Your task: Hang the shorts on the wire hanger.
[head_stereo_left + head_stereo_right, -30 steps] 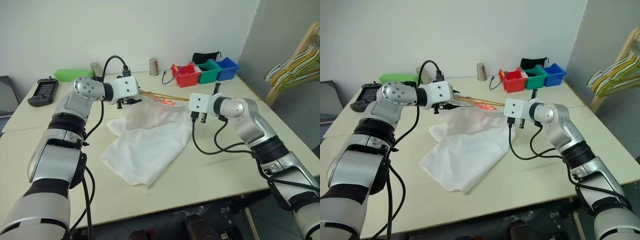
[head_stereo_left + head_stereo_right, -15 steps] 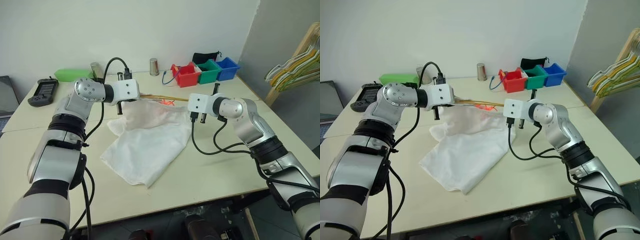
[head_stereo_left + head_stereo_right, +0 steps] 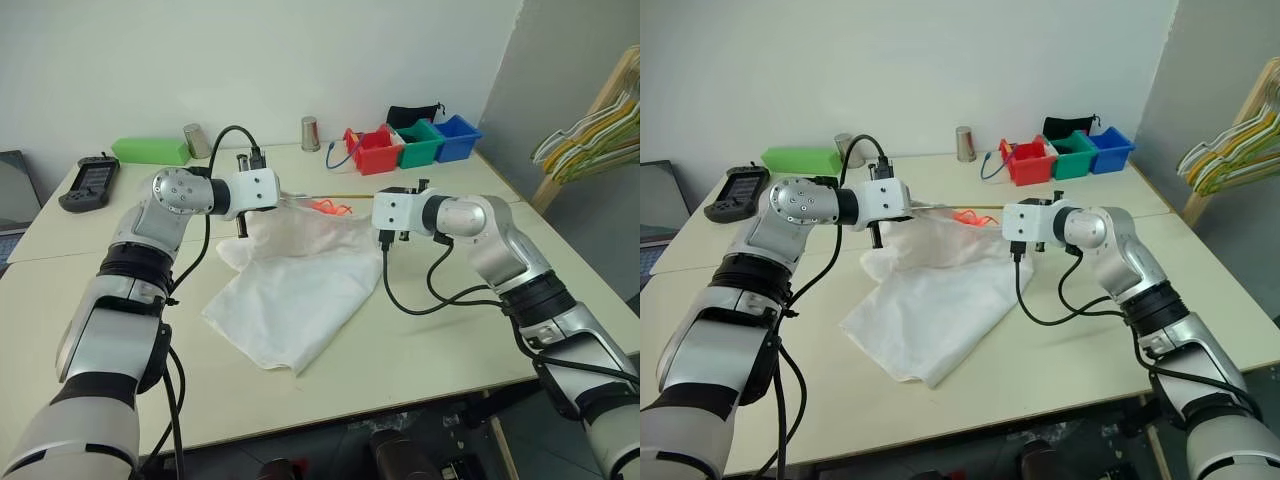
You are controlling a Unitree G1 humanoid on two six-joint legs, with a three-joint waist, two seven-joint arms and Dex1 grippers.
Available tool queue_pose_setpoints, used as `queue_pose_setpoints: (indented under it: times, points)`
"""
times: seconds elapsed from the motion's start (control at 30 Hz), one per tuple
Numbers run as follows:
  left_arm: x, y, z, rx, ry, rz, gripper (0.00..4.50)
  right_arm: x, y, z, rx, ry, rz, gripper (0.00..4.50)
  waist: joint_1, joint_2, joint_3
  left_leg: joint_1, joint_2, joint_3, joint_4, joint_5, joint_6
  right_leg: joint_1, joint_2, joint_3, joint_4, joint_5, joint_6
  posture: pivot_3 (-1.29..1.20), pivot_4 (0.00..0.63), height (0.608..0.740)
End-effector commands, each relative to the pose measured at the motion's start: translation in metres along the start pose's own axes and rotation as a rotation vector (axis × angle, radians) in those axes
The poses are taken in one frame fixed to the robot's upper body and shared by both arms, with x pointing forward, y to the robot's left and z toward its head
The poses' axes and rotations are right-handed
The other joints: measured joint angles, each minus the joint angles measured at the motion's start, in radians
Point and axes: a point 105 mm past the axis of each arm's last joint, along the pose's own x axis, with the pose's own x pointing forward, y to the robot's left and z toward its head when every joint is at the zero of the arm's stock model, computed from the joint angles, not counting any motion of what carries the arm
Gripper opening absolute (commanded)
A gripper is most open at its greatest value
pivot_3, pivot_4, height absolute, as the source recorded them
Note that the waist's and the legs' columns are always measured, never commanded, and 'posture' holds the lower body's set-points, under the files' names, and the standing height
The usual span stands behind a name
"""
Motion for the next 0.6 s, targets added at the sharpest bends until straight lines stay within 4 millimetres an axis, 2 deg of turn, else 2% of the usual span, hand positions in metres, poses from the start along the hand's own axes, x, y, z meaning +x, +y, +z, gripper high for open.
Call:
queue_pose_setpoints:
  times: [0.03,0.13,0.2,0.27,0.37,0.5,0.6]
  points:
    - [-0.012,0.005,0.003,-0.023,-0.031,0.067,0.00,-0.028,-0.020,-0.008,0.060,0.003,-0.029,3.06,0.000,0.000,0.000,0.000,0.000,-0.001,0.000,0.000,0.000,0.000,0.000,0.000,0.000,0.000,0.000,-0.10,0.000,0.740]
    - [-0.013,-0.003,-0.001,-0.034,-0.023,0.063,0.00,-0.038,-0.023,-0.013,0.094,0.018,-0.027,3.81,-0.002,0.000,-0.001,0.000,0.000,-0.003,0.000,0.000,0.000,0.000,0.000,-0.001,0.000,0.000,0.000,-0.11,0.000,0.740]
    - [-0.013,-0.006,-0.003,-0.042,-0.019,0.062,0.00,-0.042,-0.025,-0.015,0.097,0.026,-0.033,4.12,-0.003,0.000,-0.001,0.000,0.000,-0.003,0.001,0.000,0.000,0.000,0.000,-0.001,0.001,0.000,0.000,-0.11,0.000,0.740]
    - [-0.016,-0.012,-0.007,-0.066,-0.014,0.057,0.00,-0.056,-0.029,-0.027,0.256,0.041,-0.032,4.47,-0.005,0.000,-0.001,0.000,0.000,-0.003,0.001,0.000,0.000,0.000,-0.001,-0.001,0.001,0.000,0.000,-0.13,0.000,0.740]
    - [-0.020,-0.020,-0.013,-0.060,0.014,0.043,0.00,-0.070,-0.026,-0.041,0.406,0.052,-0.008,4.47,-0.004,0.000,-0.001,0.000,0.000,-0.004,0.001,0.000,0.000,0.000,-0.001,-0.002,0.000,0.000,0.000,-0.14,0.000,0.740]
    - [-0.022,-0.019,-0.010,-0.062,0.011,0.049,0.00,-0.069,-0.018,-0.043,0.572,0.023,0.026,4.47,-0.005,-0.001,-0.007,0.000,0.000,-0.004,0.001,0.000,0.000,0.001,-0.001,-0.002,0.000,0.000,0.000,-0.13,0.000,0.740]
    - [-0.025,-0.017,-0.006,-0.094,-0.014,0.056,0.00,-0.064,-0.002,-0.054,0.680,0.024,0.080,4.47,-0.007,0.000,-0.010,0.000,0.000,-0.004,0.001,0.000,0.000,0.001,0.000,-0.003,0.000,0.000,0.000,-0.13,0.000,0.740]
